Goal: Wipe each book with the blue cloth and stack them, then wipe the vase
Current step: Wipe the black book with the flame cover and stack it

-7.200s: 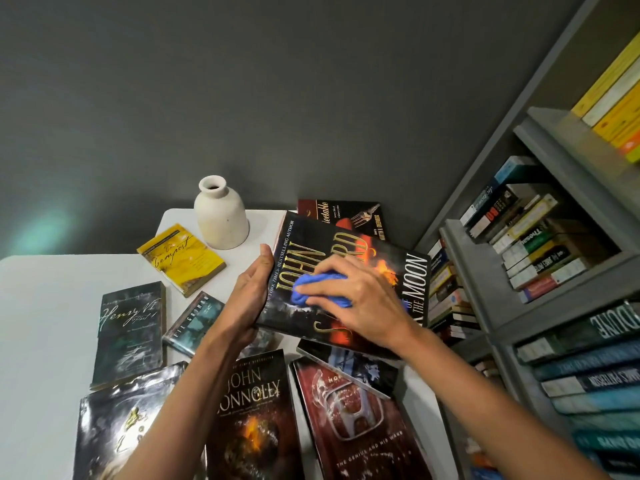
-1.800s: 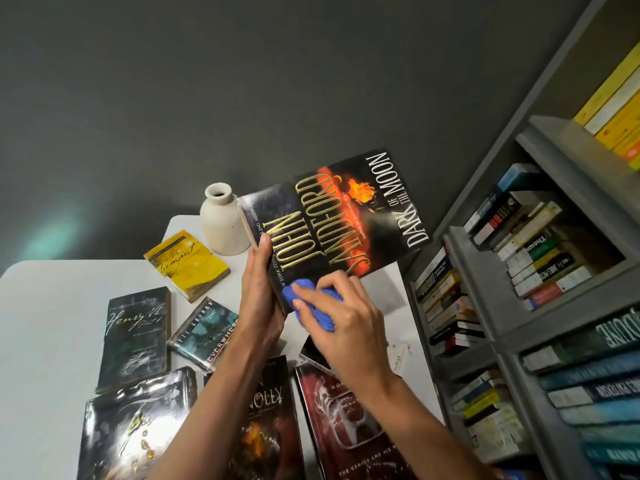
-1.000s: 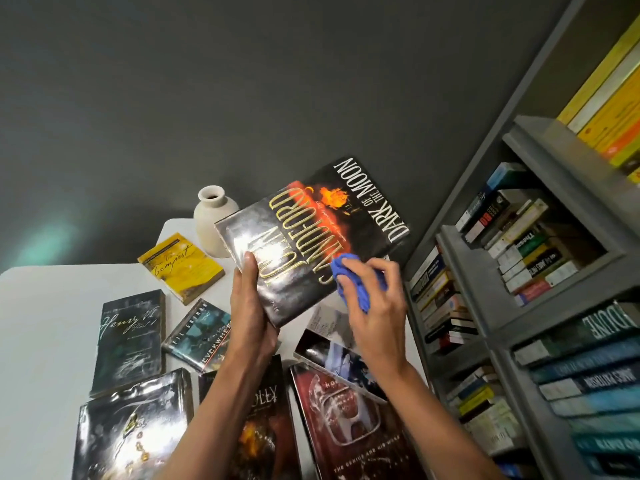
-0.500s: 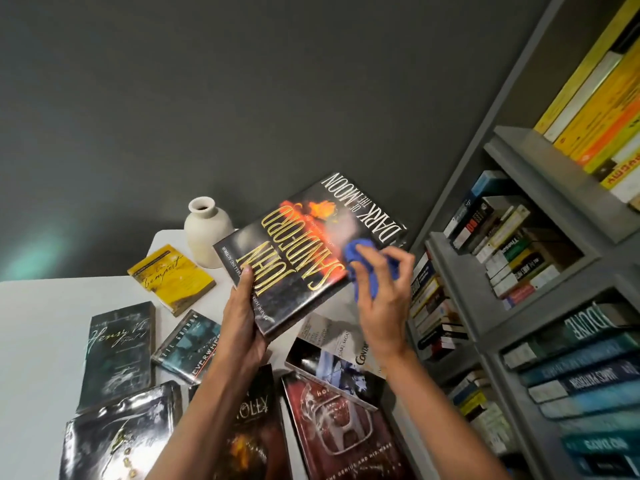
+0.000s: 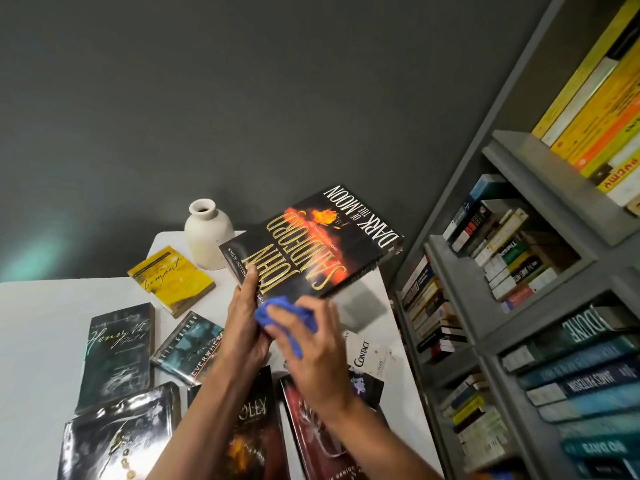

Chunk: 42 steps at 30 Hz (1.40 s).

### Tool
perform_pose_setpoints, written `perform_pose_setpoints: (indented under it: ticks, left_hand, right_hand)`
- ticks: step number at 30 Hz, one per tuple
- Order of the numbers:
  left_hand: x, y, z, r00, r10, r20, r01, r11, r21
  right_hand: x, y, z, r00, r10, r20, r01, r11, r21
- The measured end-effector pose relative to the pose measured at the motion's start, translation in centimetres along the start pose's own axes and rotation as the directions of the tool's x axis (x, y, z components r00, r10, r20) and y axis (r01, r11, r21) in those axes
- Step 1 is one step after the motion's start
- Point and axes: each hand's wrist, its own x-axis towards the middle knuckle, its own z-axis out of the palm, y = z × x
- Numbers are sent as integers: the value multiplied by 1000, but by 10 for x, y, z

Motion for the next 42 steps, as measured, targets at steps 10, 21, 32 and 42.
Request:
perform_pose_setpoints:
  ticks: [10,21,32,42]
  left_hand:
    - [-10,-5,4,996,-45,77,51,995,-81]
    - [-8,-1,11,1000,7,13,-8,994,108]
    - [-18,3,-10,975,176,136,-203,954,220]
    - [-6,10,-30,986,112,127,-143,953,268]
  right_hand:
    - [35,67,-30,957,165,-240,-176,984,-28]
    - [15,10,-9,997,37,-71,-41,998,-48]
    - [44,87,-54,946,306,-111,-325,888,-324]
    - [41,161,-89,622,765,167,-778,627,31]
